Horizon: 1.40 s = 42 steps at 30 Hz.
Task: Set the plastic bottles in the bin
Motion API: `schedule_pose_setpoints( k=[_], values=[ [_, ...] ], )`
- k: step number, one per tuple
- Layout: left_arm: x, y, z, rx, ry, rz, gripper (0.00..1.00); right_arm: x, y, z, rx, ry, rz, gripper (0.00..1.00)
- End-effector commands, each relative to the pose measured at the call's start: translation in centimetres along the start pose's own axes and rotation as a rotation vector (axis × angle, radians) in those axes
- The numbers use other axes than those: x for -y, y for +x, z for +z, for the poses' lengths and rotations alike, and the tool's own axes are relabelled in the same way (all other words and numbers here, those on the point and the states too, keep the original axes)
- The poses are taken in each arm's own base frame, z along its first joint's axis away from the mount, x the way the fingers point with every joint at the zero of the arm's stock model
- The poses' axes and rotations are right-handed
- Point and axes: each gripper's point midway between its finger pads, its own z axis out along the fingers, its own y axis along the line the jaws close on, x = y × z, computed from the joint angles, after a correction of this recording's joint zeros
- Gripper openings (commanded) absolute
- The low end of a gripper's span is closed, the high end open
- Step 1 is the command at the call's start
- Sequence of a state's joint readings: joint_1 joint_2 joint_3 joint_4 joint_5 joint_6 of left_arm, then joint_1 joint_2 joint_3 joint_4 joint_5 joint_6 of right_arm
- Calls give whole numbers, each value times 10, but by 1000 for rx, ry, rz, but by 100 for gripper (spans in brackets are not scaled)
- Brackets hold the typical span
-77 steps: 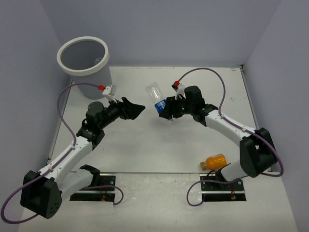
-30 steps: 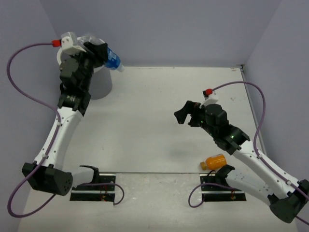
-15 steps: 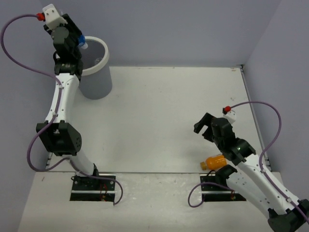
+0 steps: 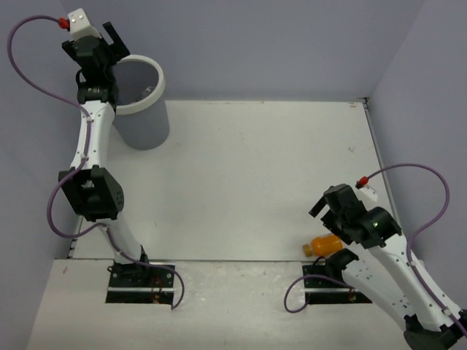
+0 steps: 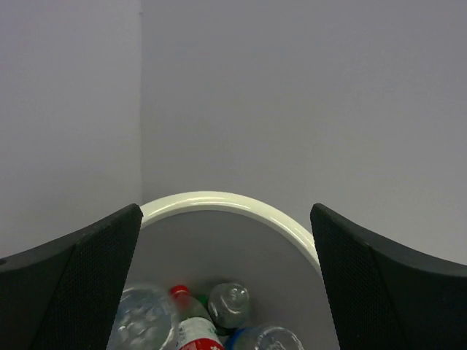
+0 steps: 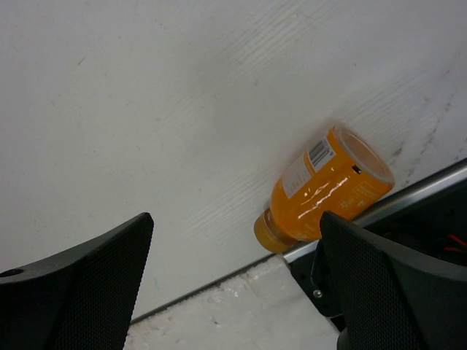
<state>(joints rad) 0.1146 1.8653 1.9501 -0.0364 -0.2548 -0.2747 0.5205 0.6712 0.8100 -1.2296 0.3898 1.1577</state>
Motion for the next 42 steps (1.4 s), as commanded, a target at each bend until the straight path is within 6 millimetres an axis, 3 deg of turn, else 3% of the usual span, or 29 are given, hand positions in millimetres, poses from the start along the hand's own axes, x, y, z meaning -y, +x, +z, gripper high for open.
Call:
schedule_pose_setpoints(
  k=[1, 3, 4, 5, 9, 11, 12, 13, 15, 17, 20, 28, 34, 37, 40, 42],
  values=[
    [65, -72, -54, 35, 336, -89, 100, 42, 19, -22, -105, 173, 59, 99],
    [96, -68, -88, -22, 525, -131, 100, 46, 30, -20, -159, 210, 55, 99],
    [106, -80, -106, -3, 584, -138, 100, 46, 36, -15, -176, 219, 63, 99],
    [118, -77, -124, -12, 637, -148, 100, 48, 42, -10, -198, 236, 70, 99],
    [170, -47, -193, -27, 818, -105, 100, 54, 44, -5, -198, 306, 83, 99],
    [174, -15, -217, -60, 870, -122, 100, 58, 44, -4, -201, 353, 66, 99],
    [173, -6, -232, -60, 910, -143, 100, 59, 47, -3, -220, 371, 57, 99],
    [169, -12, -249, -34, 938, -168, 100, 59, 50, -2, -233, 380, 50, 99],
    [156, 9, -259, -49, 913, -195, 100, 59, 50, -2, -243, 401, 42, 99],
    [143, 30, -265, -59, 881, -204, 100, 62, 51, 2, -246, 440, 33, 99],
    [133, 30, -273, -37, 860, -207, 100, 61, 52, 9, -250, 466, 26, 99],
    [131, 59, -252, -108, 798, -185, 100, 59, 60, 16, -348, 535, -78, 99],
    [128, 62, -246, -94, 769, -187, 100, 61, 56, 25, -406, 639, -126, 94],
    [129, 60, -243, -75, 773, -177, 100, 54, 58, 31, -420, 621, -108, 86],
    [132, 61, -238, -77, 775, -169, 100, 36, 76, 38, -501, 528, -60, 95],
    [133, 64, -236, -80, 777, -171, 100, 32, 74, 43, -486, 521, -47, 99]
  ],
)
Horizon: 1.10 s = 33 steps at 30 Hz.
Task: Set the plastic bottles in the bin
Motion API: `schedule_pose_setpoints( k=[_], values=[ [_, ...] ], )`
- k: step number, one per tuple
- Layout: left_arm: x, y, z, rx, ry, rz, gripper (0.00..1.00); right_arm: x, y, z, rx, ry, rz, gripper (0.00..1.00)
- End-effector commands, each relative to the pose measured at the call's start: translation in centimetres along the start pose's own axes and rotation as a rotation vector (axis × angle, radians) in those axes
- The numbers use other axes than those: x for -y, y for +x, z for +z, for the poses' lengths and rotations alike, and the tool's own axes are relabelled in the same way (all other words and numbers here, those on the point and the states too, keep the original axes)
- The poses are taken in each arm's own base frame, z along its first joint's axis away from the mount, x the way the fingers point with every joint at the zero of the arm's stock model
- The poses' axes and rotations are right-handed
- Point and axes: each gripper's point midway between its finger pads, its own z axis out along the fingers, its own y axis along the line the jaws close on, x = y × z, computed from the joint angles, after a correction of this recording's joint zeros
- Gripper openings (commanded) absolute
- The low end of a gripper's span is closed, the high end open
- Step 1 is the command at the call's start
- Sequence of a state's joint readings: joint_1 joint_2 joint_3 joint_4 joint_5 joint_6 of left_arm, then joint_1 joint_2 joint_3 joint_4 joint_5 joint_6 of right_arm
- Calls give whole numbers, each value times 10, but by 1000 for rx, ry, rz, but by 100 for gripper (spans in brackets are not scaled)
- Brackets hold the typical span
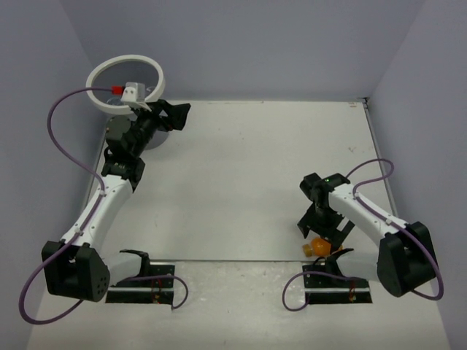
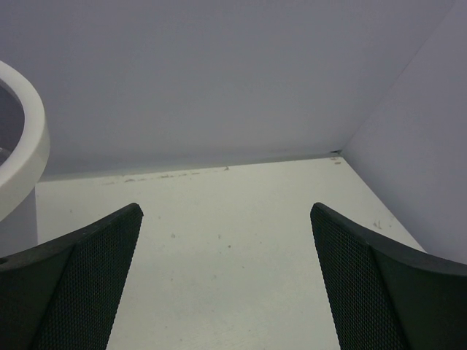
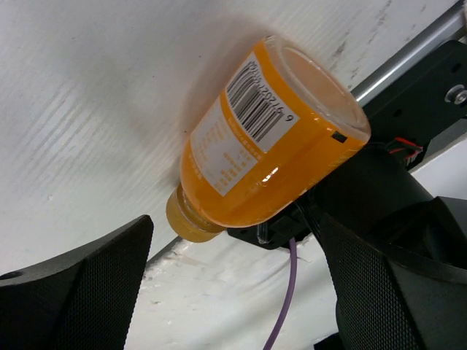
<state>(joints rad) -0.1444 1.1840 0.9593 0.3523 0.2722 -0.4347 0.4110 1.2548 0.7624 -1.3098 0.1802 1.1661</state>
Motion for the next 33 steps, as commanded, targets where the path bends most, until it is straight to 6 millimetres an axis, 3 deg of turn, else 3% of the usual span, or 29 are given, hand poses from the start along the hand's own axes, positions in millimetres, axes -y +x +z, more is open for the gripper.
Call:
schedule_pose_setpoints(
  k=[1, 6, 11, 16, 17, 20, 29, 33],
  values=[
    [1, -22, 10, 75, 14, 33, 100, -16, -2, -3, -10, -48, 24, 99],
    [1, -24, 11, 86, 15, 41, 100, -19, -12, -1, 19, 0, 22, 99],
    [-4, -27, 9, 96, -17, 54, 100, -38, -3, 16, -55, -22, -6, 98],
    [-5, -31, 5, 106, -28, 71, 100, -32, -8, 18, -18, 6, 35, 96],
    [-5, -32, 4, 107, -30, 73, 100, -32, -6, 18, -28, 1, 49, 94],
    [-7, -34, -1, 120, -52, 75, 100, -31, -7, 20, -15, -6, 76, 72],
    [-7, -44, -12, 148, -80, 93, 100, -29, -14, 21, 8, 44, 64, 69],
    [-6, -43, -12, 145, -76, 89, 100, -29, -19, 23, 28, 70, 44, 54]
  ],
)
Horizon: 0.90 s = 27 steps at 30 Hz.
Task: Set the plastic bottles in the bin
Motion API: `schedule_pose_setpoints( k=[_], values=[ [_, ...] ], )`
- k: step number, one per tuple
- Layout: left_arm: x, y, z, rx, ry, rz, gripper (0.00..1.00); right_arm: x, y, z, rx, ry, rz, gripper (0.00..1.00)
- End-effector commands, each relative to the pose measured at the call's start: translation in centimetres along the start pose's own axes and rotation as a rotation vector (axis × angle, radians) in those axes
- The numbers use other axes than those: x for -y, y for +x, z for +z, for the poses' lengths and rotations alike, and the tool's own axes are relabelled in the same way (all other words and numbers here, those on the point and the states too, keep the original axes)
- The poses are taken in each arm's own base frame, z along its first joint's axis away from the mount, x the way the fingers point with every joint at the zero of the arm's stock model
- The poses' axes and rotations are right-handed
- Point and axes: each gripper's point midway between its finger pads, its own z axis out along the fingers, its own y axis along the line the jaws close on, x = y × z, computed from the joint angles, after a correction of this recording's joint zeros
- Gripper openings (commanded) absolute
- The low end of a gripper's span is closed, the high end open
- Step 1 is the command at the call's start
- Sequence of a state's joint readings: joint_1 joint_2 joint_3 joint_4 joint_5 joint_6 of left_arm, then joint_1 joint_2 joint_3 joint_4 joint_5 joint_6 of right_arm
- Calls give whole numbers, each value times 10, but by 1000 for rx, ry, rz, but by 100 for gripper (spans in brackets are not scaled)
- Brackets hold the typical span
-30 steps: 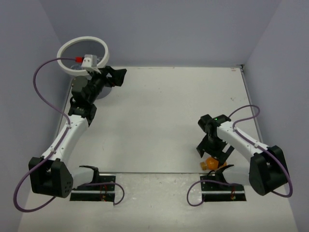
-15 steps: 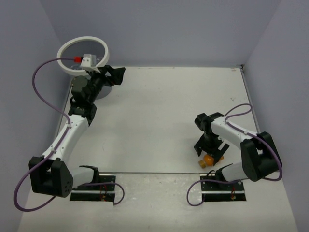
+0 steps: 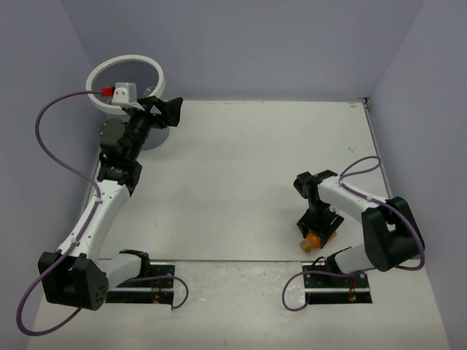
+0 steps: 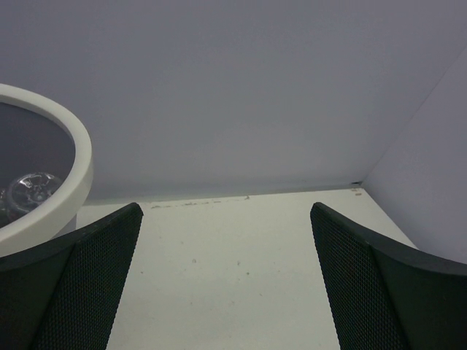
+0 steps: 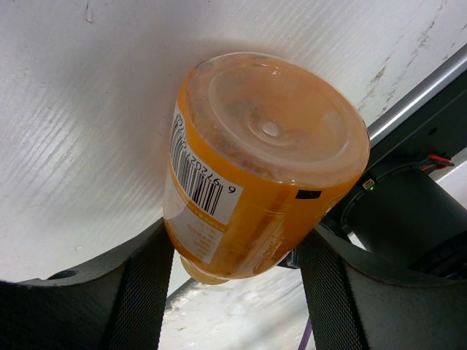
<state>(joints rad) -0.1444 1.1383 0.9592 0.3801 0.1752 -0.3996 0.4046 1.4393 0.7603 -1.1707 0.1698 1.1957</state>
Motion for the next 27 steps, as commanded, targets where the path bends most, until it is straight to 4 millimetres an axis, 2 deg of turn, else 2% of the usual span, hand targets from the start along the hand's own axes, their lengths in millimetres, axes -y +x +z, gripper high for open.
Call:
schedule_pose_setpoints(
  k=[1, 4, 6, 7, 11, 13, 14, 16, 18, 21, 23, 25, 27],
  values=[
    [-2, -13, -2, 41, -11, 34, 100, -1, -14, -1, 60, 32, 14, 45],
    [-1, -12, -2, 36, -8, 28, 100, -1, -18, 0, 77, 32, -6, 17],
    [-1, -12, -3, 32, -5, 23, 100, -1, -21, -1, 96, 19, -25, 2],
    [1, -12, -3, 32, -1, 21, 100, -1, -22, -1, 106, 17, -34, 0],
    [5, -9, -5, 21, 20, 11, 100, -11, -33, -16, 188, -51, -115, 0],
    [6, -7, -5, 14, 28, 3, 100, -18, -37, -30, 266, -100, -183, 0],
    [7, -4, -5, 4, 36, -9, 100, -33, -42, -53, 358, -177, -281, 0],
    [12, 2, -5, -9, 68, -27, 100, -45, -43, -79, 479, -237, -412, 0],
    [21, 10, -6, -30, 120, -58, 100, -58, -37, -99, 558, -309, -537, 0],
    [29, 26, -4, -78, 180, -98, 100, -79, -21, -113, 576, -460, -669, 0],
    [43, 49, -4, -139, 256, -158, 100, -120, 9, -149, 622, -791, -778, 0],
    [60, 67, -7, -199, 338, -189, 100, -131, 24, -179, 674, -995, -818, 0],
    [87, 85, -13, -258, 438, -210, 100, -138, 34, -207, 749, -1176, -850, 0]
  ],
)
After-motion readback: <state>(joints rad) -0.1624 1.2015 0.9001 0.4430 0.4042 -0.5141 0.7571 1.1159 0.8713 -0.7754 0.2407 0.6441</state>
